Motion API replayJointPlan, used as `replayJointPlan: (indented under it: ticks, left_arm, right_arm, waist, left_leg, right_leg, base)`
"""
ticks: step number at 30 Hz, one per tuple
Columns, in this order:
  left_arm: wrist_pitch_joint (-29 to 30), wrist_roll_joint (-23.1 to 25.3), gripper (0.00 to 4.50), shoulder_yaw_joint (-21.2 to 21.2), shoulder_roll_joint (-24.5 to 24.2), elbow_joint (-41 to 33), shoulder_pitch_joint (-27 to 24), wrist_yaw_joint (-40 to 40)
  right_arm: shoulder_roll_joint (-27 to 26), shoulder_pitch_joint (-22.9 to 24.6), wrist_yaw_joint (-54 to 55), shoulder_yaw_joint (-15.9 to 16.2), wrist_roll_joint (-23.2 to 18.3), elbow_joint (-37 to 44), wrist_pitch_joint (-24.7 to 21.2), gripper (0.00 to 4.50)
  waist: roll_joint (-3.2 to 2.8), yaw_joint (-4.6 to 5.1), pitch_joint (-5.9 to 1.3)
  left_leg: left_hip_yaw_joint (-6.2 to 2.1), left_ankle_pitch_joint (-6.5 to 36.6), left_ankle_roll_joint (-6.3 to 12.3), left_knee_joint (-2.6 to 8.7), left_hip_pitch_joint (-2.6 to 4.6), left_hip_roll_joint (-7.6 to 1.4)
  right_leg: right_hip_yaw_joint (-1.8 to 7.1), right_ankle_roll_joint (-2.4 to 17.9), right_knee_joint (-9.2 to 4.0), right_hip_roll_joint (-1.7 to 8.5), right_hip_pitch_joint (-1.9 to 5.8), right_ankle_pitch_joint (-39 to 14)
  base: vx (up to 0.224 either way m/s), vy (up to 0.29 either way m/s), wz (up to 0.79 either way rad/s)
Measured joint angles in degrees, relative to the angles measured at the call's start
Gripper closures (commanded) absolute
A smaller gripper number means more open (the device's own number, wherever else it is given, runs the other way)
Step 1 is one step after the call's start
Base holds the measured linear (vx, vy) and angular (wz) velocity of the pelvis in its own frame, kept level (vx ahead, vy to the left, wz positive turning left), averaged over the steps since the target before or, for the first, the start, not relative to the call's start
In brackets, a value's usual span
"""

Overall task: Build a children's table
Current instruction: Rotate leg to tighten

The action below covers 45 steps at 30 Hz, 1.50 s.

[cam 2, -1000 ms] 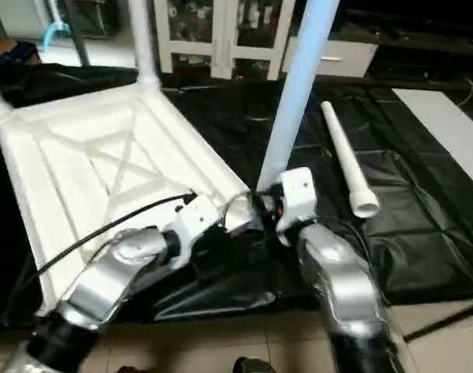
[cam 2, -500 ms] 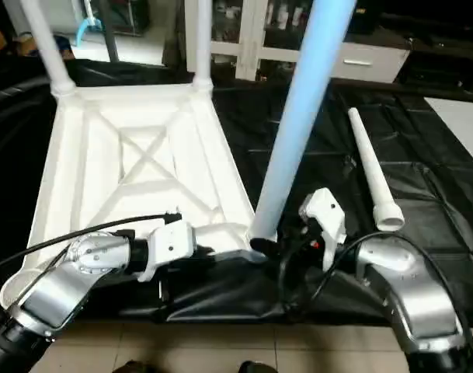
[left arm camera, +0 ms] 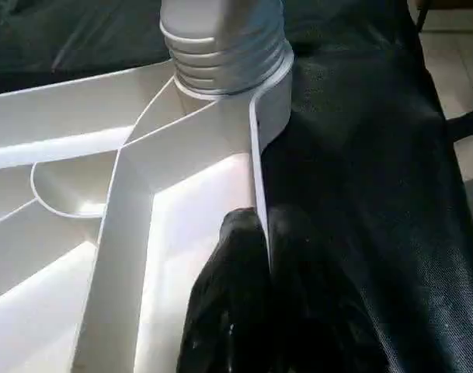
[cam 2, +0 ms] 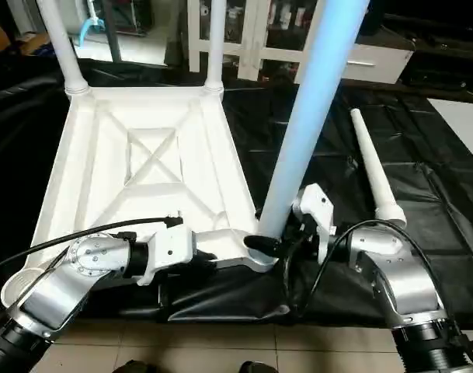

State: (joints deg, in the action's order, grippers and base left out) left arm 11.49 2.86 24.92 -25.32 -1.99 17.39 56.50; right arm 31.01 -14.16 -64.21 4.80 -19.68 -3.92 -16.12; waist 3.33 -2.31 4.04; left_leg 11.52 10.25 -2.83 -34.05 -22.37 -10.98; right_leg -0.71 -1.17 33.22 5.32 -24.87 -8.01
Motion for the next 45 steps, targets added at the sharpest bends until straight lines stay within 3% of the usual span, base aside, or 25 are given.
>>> replayJointPlan:
  ticks: [6,13,18,20,25,28,31,33,36,38,40,45]
  left_arm:
    - [-0.2,0.0,4.50,0.0,0.0,0.0,0.0,0.4]
    - [0.2,0.3,4.50,-0.1,0.1,0.1,0.0,-0.2]
    - [6.3,2.8,4.50,-0.4,3.0,0.1,0.5,-5.1]
    - [11.2,4.1,4.50,-0.4,5.8,0.1,1.3,-8.4]
    - [23.9,6.1,4.50,-1.3,13.9,0.8,3.4,-17.1]
    - [27.1,6.6,4.50,-2.0,16.7,1.8,4.2,-20.2]
    - [27.0,6.6,4.50,-2.1,16.6,2.2,4.2,-20.5]
    - [26.1,6.5,4.50,-2.0,15.6,2.2,4.2,-20.3]
    - [23.0,6.5,4.50,-1.2,13.6,2.0,4.1,-18.9]
    - [20.3,6.0,4.50,-0.4,11.2,0.8,3.2,-16.8]
    - [17.8,5.6,4.50,-0.2,9.2,0.4,2.9,-15.0]
    - [9.7,4.6,4.50,-0.1,4.9,-0.1,1.5,-10.2]
  right_arm:
    - [0.6,-0.1,-0.9,0.0,-0.1,-0.9,1.3,2.53]
    - [-1.0,0.6,2.4,-0.4,0.3,-0.4,0.8,2.57]
    - [-8.4,1.2,18.3,-1.1,4.3,2.7,-3.6,2.59]
    - [-13.4,1.3,27.5,-2.3,6.8,3.8,-6.5,2.59]
    - [-21.6,-1.6,43.6,-2.6,11.7,1.0,-8.7,2.60]
    - [-25.9,-4.0,51.1,-2.7,13.6,-2.6,-7.4,2.61]
    - [-26.7,-5.2,51.5,-2.7,13.5,-4.6,-6.3,2.61]
    - [-27.0,-5.3,50.4,-2.7,13.1,-4.7,-6.1,2.61]
    - [-25.1,-4.7,46.8,-2.6,12.7,-3.8,-5.5,2.61]
    - [-22.6,-3.1,43.1,-1.9,11.6,-1.5,-5.5,1.91]
    - [-20.1,-1.8,39.9,-1.0,10.9,0.6,-5.6,1.89]
    - [-13.7,0.3,29.9,-0.7,7.3,5.7,-5.6,1.44]
  waist:
    - [-0.02,-0.07,-0.01]
    - [0.01,0.18,-0.03]
    - [0.42,1.57,-0.25]
    - [0.56,2.33,-0.35]
    - [0.65,3.55,-0.41]
    - [0.56,4.46,-0.38]
    - [0.15,5.32,-0.14]
    - [0.00,5.57,-0.03]
    - [-0.20,5.63,0.13]
    - [-0.36,5.31,0.26]
    - [-0.37,4.96,0.32]
    - [-0.37,3.00,0.42]
  left_leg:
    - [0.00,0.0,0.00,-0.01,-0.01,0.00]
    - [0.00,0.0,0.00,-0.01,0.02,-0.02]
    - [-0.13,0.0,-0.06,-0.07,0.25,-0.02]
    - [-0.16,0.0,-0.07,-0.08,0.31,0.00]
    - [-0.38,0.0,-0.07,-0.36,0.33,0.10]
    - [-1.38,0.0,-0.07,-0.41,0.20,0.21]
    - [-2.67,0.0,-0.08,-0.33,0.27,0.12]
    - [-2.96,0.0,-0.08,-0.23,0.31,0.07]
    - [-2.98,0.0,-0.08,-0.22,0.31,0.14]
    - [-2.95,0.0,-0.09,-0.14,0.29,0.17]
    - [-2.79,0.0,-0.09,-0.13,0.26,0.17]
    - [-1.87,0.0,-0.10,-0.11,0.32,0.07]
  right_leg:
    - [0.00,0.0,0.01,0.00,0.00,0.0]
    - [-0.01,0.0,0.01,-0.01,0.00,0.0]
    - [-0.06,-0.2,-0.03,-0.05,0.00,-0.1]
    - [-0.06,-0.3,-0.08,-0.06,-0.02,-0.2]
    - [-0.14,-0.3,-0.30,-0.03,-0.03,-0.2]
    - [-1.01,-0.4,-1.18,-0.01,0.14,-0.2]
    - [-2.77,-0.3,-2.72,0.04,1.12,-0.2]
    - [-3.25,-0.3,-3.23,0.09,1.42,-0.2]
    - [-3.19,-0.3,-3.21,0.14,1.42,-0.2]
    - [-3.09,-0.3,-3.08,0.15,1.35,-0.2]
    - [-2.91,-0.1,-2.73,0.16,1.17,-0.1]
    - [-1.86,0.3,-1.44,0.10,0.69,0.2]
  base:
    - [0.000,0.000,0.00]
    - [0.000,0.000,0.00]
    - [0.000,0.000,0.00]
    - [0.000,0.000,0.00]
    - [0.000,0.000,0.00]
    - [0.000,0.000,0.00]
    - [0.000,0.000,0.00]
    - [0.000,0.000,0.00]
    - [0.000,0.000,0.00]
    - [0.000,0.000,0.00]
    - [0.000,0.000,0.00]
    - [0.000,0.000,0.00]
